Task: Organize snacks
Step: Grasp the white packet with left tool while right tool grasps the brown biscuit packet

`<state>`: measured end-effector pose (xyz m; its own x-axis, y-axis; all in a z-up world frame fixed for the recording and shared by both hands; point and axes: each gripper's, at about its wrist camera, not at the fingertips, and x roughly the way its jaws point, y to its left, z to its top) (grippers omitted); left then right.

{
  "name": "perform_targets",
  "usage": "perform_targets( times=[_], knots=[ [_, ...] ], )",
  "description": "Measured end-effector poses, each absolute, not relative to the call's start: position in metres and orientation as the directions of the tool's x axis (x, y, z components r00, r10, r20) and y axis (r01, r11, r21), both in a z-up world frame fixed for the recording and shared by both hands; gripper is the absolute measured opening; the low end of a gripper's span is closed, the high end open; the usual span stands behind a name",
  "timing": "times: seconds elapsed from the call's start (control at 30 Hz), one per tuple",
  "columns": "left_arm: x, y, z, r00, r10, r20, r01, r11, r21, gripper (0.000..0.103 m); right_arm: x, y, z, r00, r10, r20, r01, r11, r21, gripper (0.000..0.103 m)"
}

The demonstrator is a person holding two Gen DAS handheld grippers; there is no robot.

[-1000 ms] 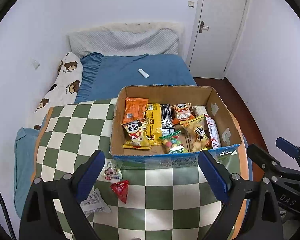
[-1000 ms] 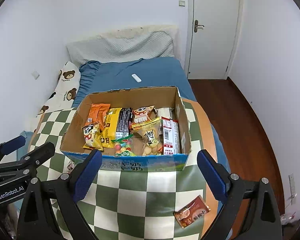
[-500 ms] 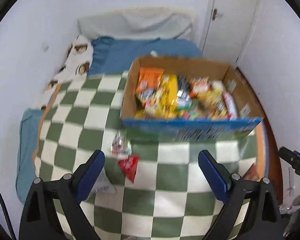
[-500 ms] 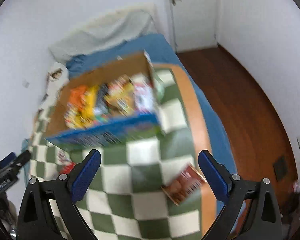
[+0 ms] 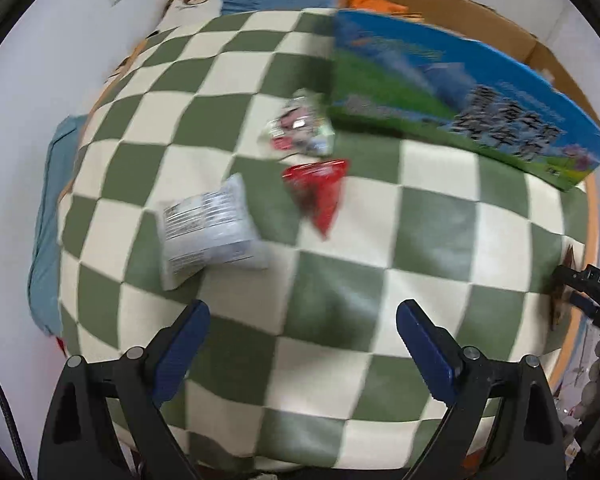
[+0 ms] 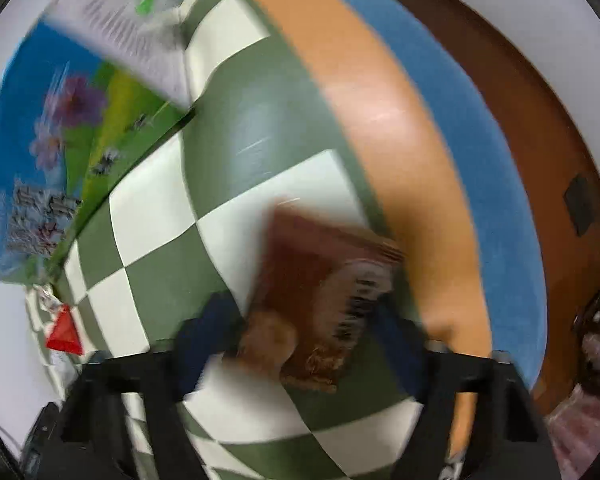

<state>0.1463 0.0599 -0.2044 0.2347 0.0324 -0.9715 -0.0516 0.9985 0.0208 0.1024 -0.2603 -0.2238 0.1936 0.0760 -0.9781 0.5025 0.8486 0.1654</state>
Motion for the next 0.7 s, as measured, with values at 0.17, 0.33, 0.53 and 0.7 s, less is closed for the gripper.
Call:
perform_targets(
  times=[0.17, 0.33, 0.53, 0.7],
  knots=[
    [0.15, 0.089, -0.206, 0.246, 0.096, -0.965, -0.03, 0.995, 0.091, 0.096, 0.12, -0.169, -0.22, 0.203, 0.026, -0.979, 0.215, 0.974, 0.07, 0.059],
    [0.175, 0.097, -0.212, 0.276, 0.171, -0.946, 0.124, 0.969, 0.212, 0.096, 0.133, -0.075, -0.23, 0.165, 0.057, -0.985, -0.042, 0.998, 0.051, 0.059],
    [0.199, 0.087, -0.245, 0.204, 0.25, -0.946, 0.443, 0.838, 0.317, 0.096, 0.154, -0.023, -0.24, 0.089, 0.096, -0.991, -0.152, 0.985, 0.081, 0.059],
    [0.193, 0.084, -0.274, 0.168, 0.283, -0.944, 0.62, 0.714, 0.324, 0.096, 0.167, 0.001, -0.245, 0.049, 0.091, -0.995, -0.185, 0.979, 0.08, 0.059]
  ],
)
